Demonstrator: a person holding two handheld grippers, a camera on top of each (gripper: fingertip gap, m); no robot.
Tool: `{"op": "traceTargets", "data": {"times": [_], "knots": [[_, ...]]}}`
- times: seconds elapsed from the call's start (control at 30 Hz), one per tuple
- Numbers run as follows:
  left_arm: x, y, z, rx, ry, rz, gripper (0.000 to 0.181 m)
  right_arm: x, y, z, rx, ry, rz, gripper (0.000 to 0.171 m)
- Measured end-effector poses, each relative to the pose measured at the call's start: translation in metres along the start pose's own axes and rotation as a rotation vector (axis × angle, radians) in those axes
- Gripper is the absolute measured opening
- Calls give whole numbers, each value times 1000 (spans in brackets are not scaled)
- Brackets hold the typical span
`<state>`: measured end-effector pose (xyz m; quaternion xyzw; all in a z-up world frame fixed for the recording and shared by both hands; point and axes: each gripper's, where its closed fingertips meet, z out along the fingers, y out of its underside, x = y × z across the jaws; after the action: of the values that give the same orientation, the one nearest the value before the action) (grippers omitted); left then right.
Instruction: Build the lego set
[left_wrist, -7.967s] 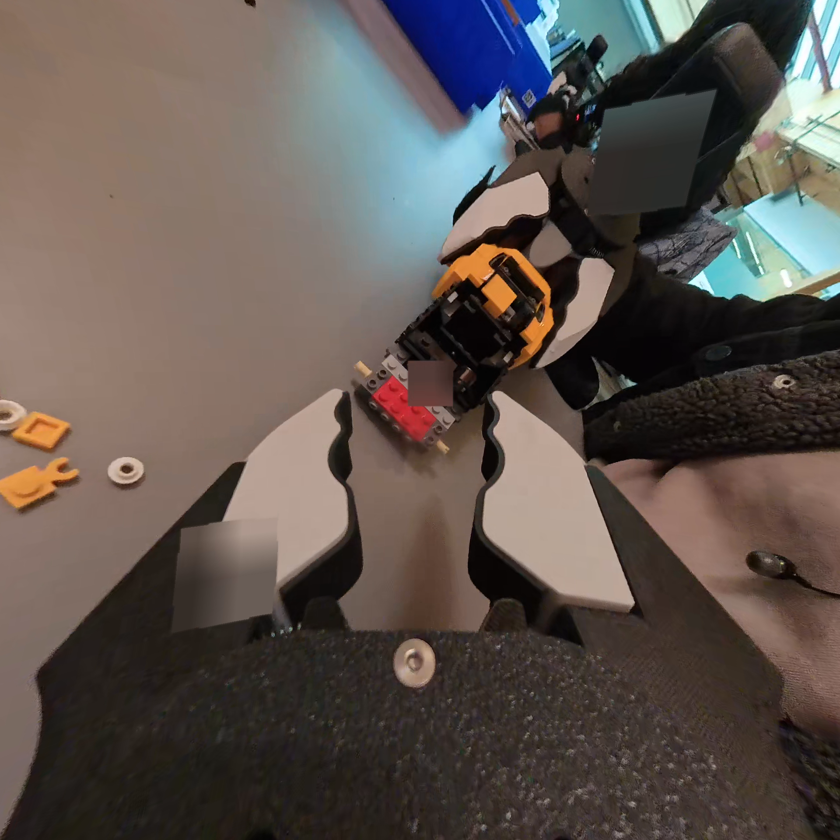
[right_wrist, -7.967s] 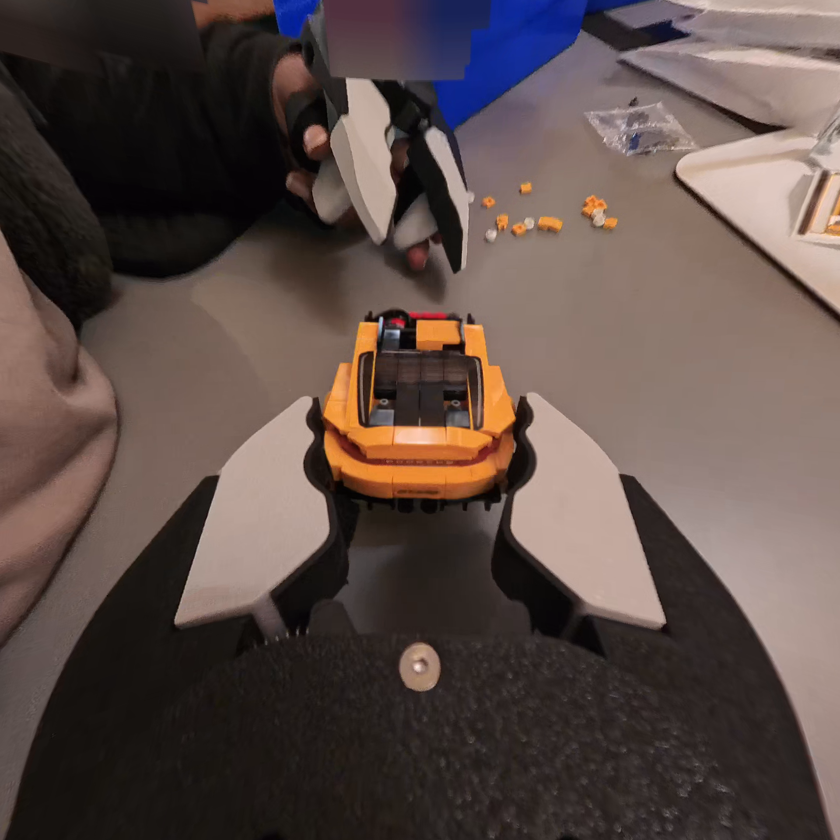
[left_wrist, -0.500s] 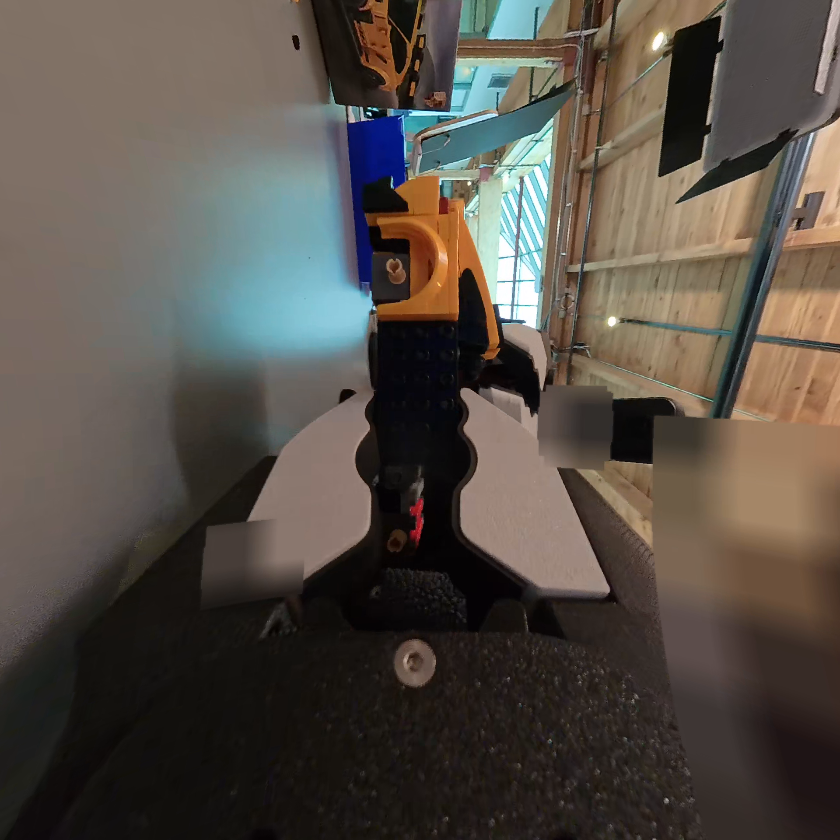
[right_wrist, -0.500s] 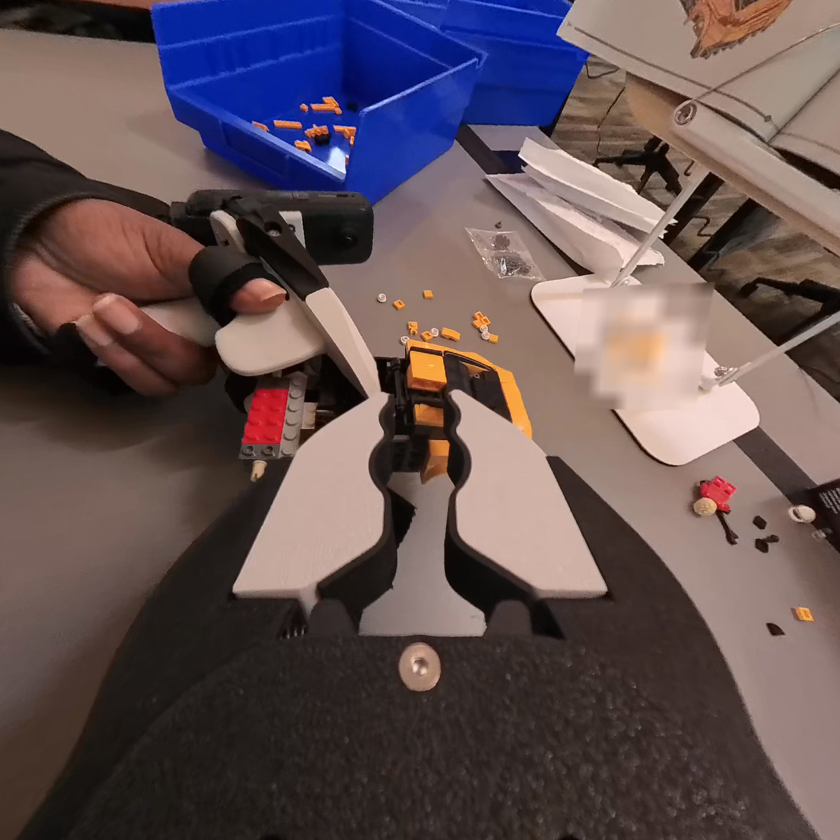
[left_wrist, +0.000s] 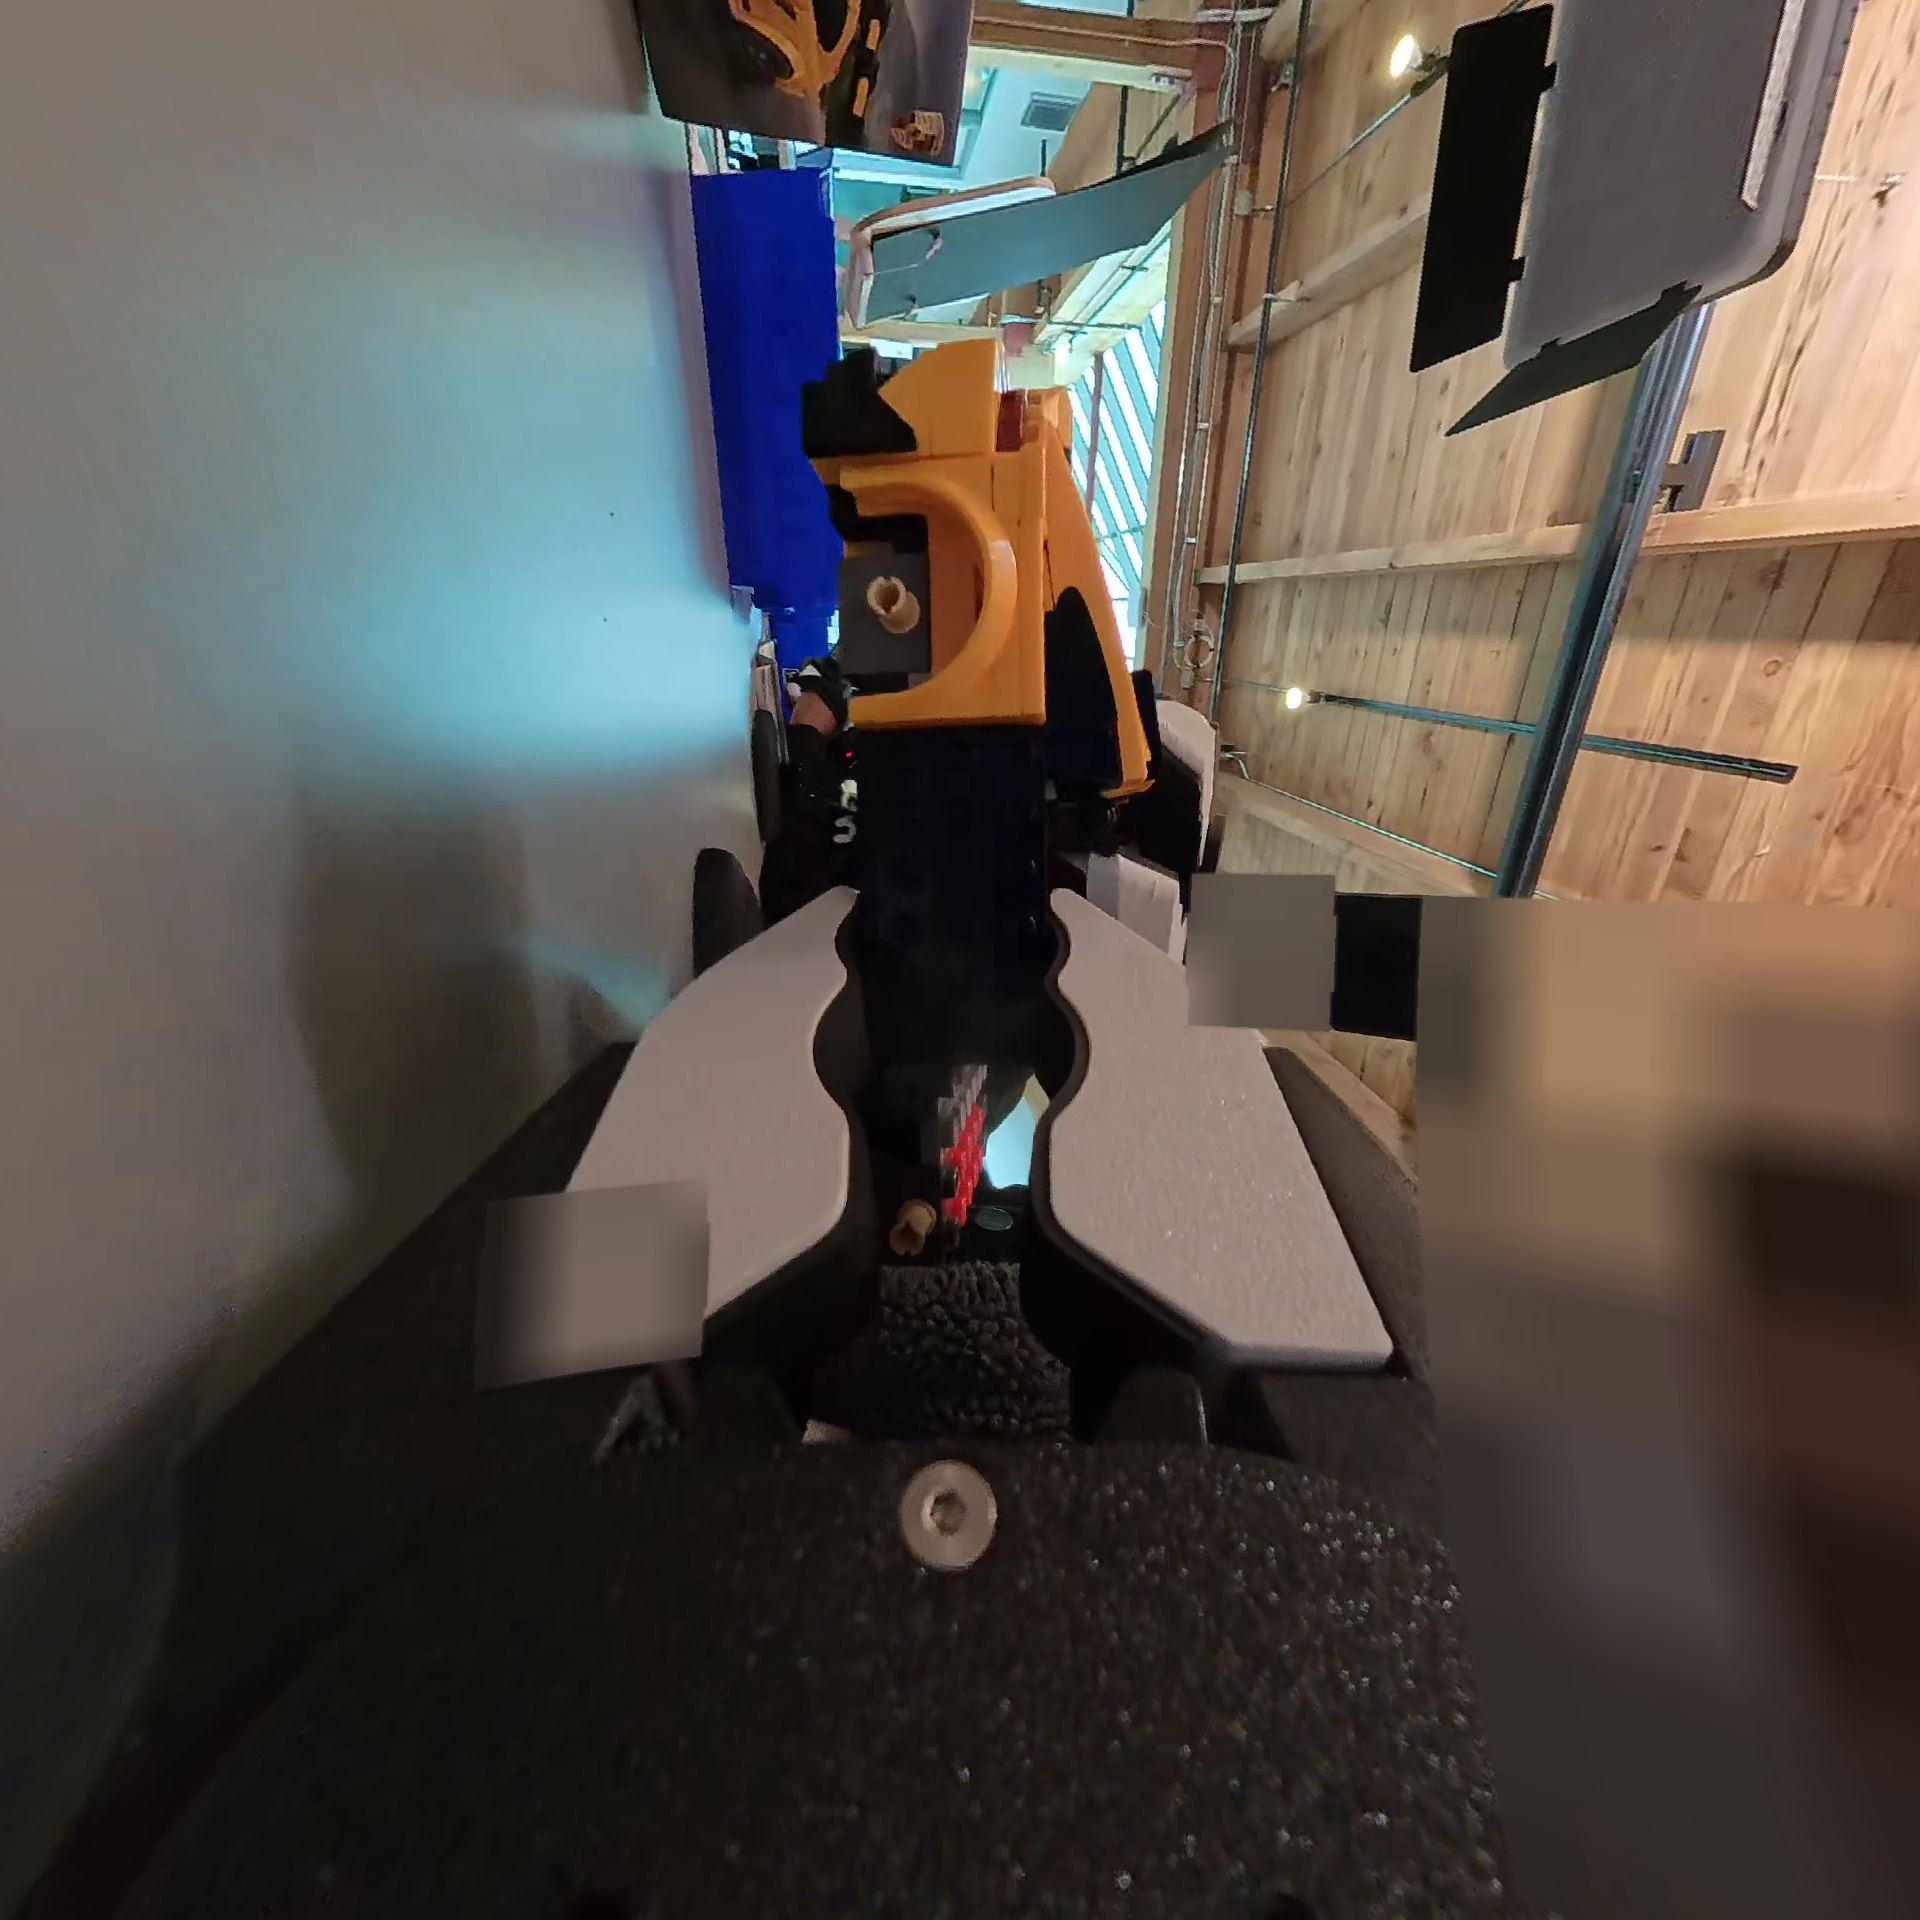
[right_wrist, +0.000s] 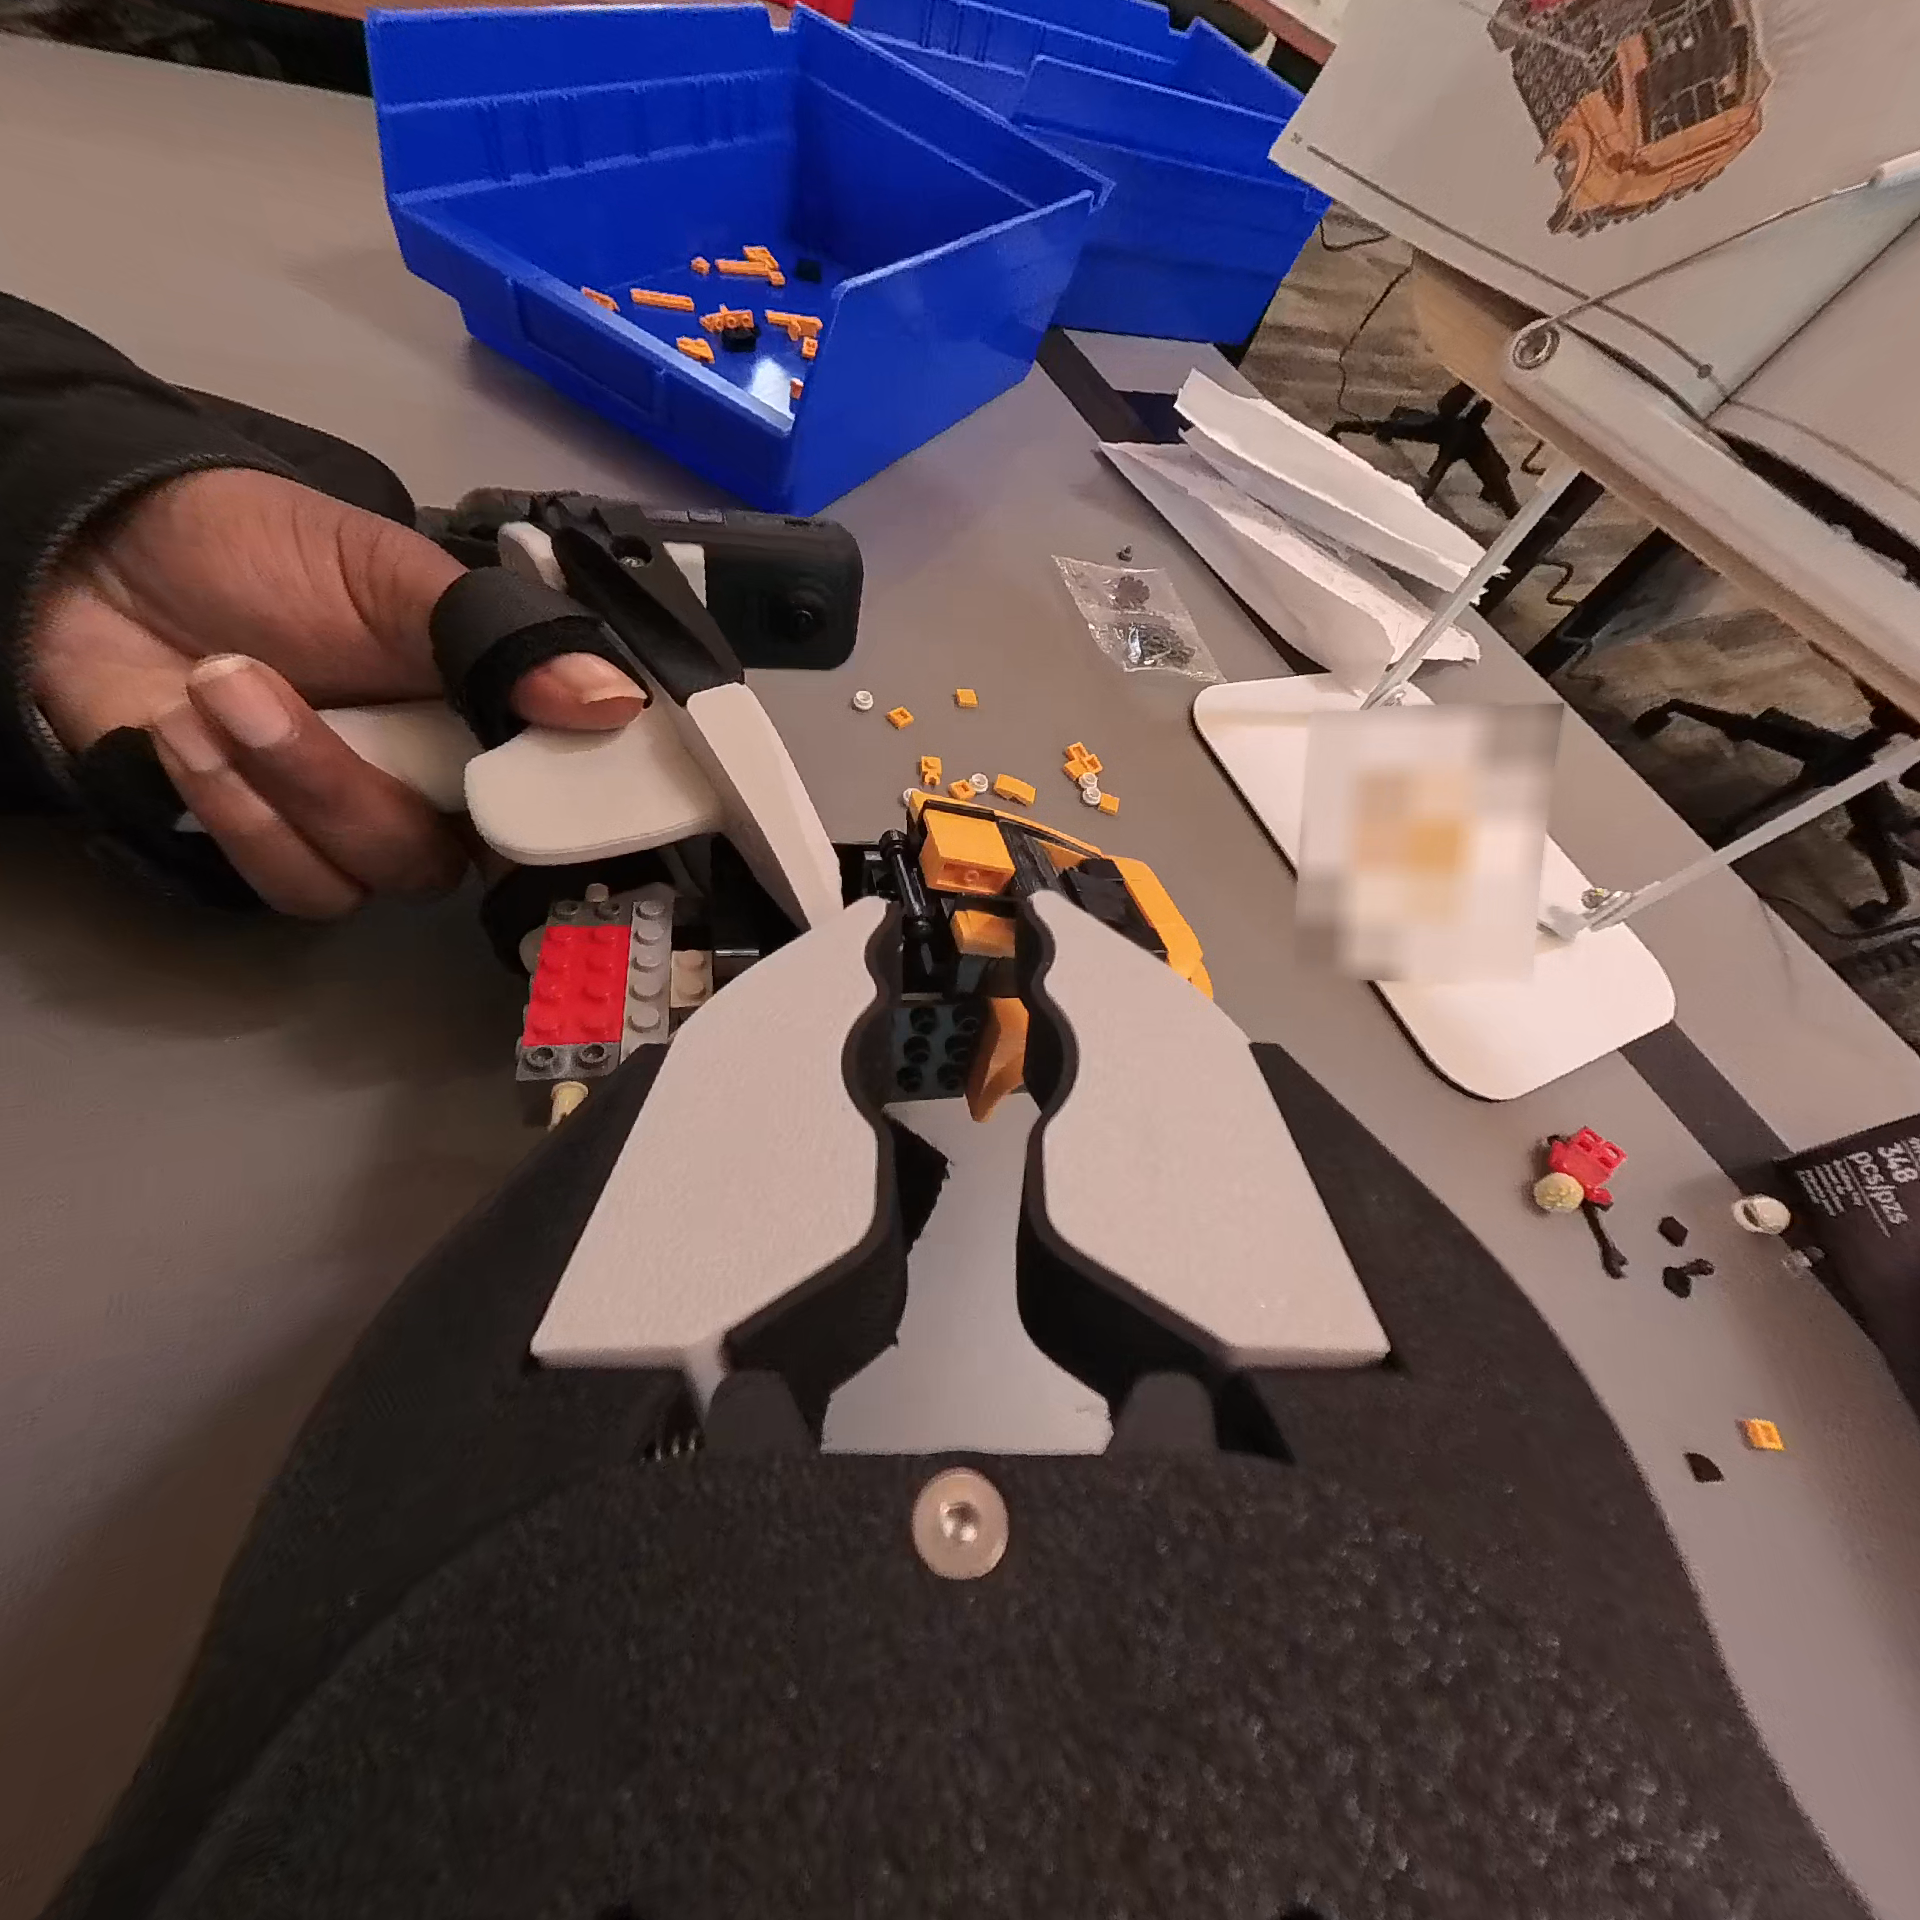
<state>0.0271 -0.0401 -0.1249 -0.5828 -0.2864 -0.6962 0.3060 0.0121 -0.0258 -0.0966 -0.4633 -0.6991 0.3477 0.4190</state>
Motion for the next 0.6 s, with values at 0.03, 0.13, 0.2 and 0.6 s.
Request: {"op": "traceTargets", "data": {"times": [0.03,0.13,0.2,0.6], "knots": [[-1,-1,0,5,-12,11,28,0,1,0,-1,-2,2,20],[-5,-4,-2,26,-72,93,28,-1,2,0,0,-3,-11,20],[-7,-7,-3,39,-114,162,29,-2,-1,0,10,-9,-17,20],[-6,-5,-3,56,-199,425,28,-6,-13,3,36,10,-49,18]]}}
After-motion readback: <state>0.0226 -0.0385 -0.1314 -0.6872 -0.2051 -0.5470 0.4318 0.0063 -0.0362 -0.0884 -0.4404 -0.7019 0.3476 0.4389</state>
